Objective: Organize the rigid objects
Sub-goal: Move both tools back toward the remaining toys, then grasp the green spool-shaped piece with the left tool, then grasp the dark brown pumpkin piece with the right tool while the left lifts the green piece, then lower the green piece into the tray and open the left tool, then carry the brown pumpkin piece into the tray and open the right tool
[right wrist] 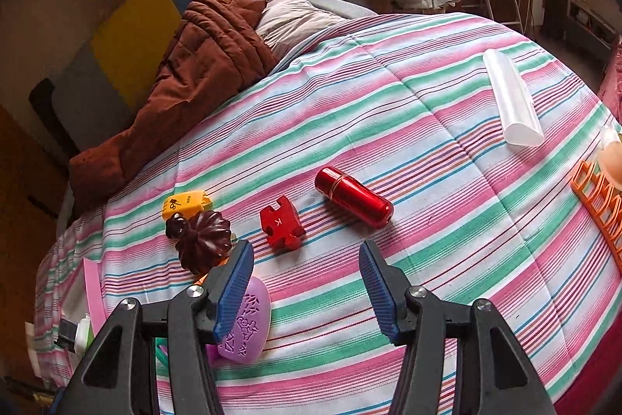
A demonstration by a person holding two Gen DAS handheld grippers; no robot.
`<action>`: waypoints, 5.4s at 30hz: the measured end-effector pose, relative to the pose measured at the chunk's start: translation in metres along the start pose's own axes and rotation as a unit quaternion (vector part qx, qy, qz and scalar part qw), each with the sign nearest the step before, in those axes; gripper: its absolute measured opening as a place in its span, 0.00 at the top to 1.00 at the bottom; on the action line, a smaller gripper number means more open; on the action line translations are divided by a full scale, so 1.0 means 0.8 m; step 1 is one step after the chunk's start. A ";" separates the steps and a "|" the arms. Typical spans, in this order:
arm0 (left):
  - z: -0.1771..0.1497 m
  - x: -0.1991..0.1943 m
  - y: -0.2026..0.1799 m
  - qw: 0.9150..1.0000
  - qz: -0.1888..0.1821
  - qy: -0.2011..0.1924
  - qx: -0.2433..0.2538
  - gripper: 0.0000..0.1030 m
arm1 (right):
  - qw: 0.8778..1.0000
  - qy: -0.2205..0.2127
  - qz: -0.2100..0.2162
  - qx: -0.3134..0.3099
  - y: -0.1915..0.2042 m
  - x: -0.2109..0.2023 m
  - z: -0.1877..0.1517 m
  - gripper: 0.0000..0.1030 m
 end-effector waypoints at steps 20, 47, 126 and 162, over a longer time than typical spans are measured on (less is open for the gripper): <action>0.072 0.134 -0.135 0.968 -0.112 0.055 0.217 0.51 | 0.999 0.019 0.034 0.013 0.005 0.005 -0.002 0.45; -0.009 0.113 -0.089 0.987 -0.112 0.113 0.029 0.71 | 0.998 0.041 0.030 -0.023 0.020 0.016 -0.013 0.45; -0.026 0.052 0.221 0.976 0.055 0.037 -0.205 0.51 | 0.971 0.024 -0.014 -0.238 0.124 0.105 0.006 0.78; -0.095 -0.019 0.157 0.983 0.069 0.054 -0.160 0.46 | 0.981 0.026 0.112 -0.157 0.144 0.075 0.017 0.78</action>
Point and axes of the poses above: each gripper's, at about its wrist camera, not at the fingertips, and x roughly the way its jaws point, y to its left, z to its top, the point moved 10 cm from there along x, roughly the way its jaws point, and after that the axes turned 6 degrees about z, right-handed, at the moved point
